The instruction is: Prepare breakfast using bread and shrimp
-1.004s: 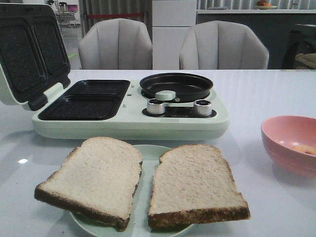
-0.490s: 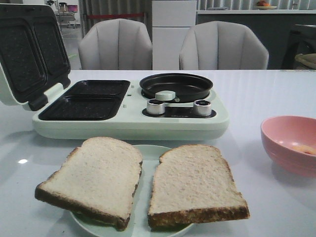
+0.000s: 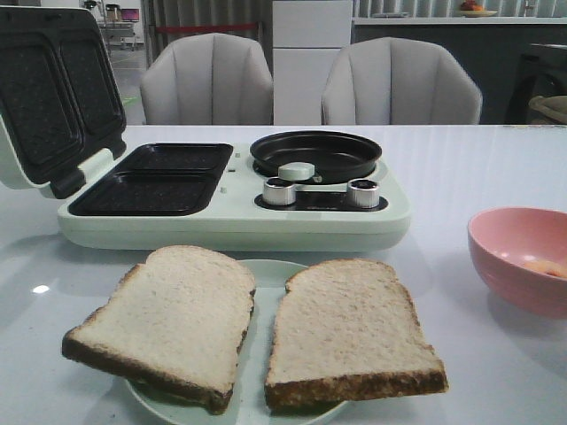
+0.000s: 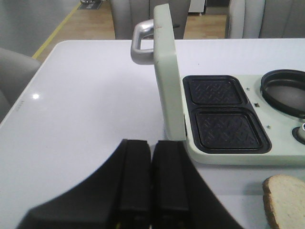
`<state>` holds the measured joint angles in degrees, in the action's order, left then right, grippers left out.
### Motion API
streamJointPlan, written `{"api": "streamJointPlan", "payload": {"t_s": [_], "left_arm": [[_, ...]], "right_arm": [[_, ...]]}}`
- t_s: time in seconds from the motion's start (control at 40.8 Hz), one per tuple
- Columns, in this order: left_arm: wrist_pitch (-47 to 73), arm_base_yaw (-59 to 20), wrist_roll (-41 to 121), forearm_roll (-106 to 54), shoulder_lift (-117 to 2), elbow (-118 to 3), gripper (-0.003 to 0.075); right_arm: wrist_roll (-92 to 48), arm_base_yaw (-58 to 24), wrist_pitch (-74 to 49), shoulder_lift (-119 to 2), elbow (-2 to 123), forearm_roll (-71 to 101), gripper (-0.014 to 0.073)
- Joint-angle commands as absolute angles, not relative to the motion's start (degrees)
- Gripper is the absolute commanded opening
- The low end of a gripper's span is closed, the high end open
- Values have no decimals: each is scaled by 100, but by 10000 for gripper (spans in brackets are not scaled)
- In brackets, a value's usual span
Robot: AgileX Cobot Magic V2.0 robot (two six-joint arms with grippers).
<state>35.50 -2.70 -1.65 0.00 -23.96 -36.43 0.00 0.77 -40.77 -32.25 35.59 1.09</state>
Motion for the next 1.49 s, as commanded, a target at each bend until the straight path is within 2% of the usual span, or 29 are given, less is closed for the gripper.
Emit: {"api": "streamJointPlan", "payload": {"t_s": [0.0,0.098,0.171,0.269,0.343,0.392,0.441,0.612,0.808,0.906,1.053,1.322,1.469], "left_arm": [[3074,-280,-216,-130,-2572,-3790,102],[3174,-280,-216,-152,-2681,-3790,103],[3287,-280,-216,-152,-2758,-3790,145],[3399,-280,-216,-129,-2877,-3790,330],[3399,-280,-34,-100,-2958,-3790,502],[3367,-309,0,-144,-3008,-3790,576],[3318,-410,73,-151,-3061,-3790,606],[3155,-1336,816,-151,-3240,-3766,581],[2723,-3145,2139,0,-3278,-3199,526],[2625,-4127,2244,639,-3418,-2787,506],[2715,-5132,2117,1676,-4002,-2557,506],[2804,-6355,-403,5147,-5823,-2567,506],[3015,-6556,-2190,7081,-6778,-2567,506]], "right_arm": [[-39,90,-3715,-3498,3742,110,35],[-39,90,-3759,-3732,3742,110,51],[-39,90,-3798,-3861,3742,110,139],[-39,90,-3754,-3984,3742,110,375],[-39,90,-3691,-3997,3742,110,499],[-39,90,-3653,-3997,3742,110,546],[-39,90,-3653,-3997,3742,117,561],[-39,90,-3661,-3984,3742,117,556],[-39,90,-3667,-3984,3742,117,556],[-39,90,-3667,-3984,3742,117,556],[-39,90,-3667,-3984,3742,117,556],[-39,90,-3667,-3984,3742,117,556],[-39,90,-3667,-3984,3742,117,556]]}}
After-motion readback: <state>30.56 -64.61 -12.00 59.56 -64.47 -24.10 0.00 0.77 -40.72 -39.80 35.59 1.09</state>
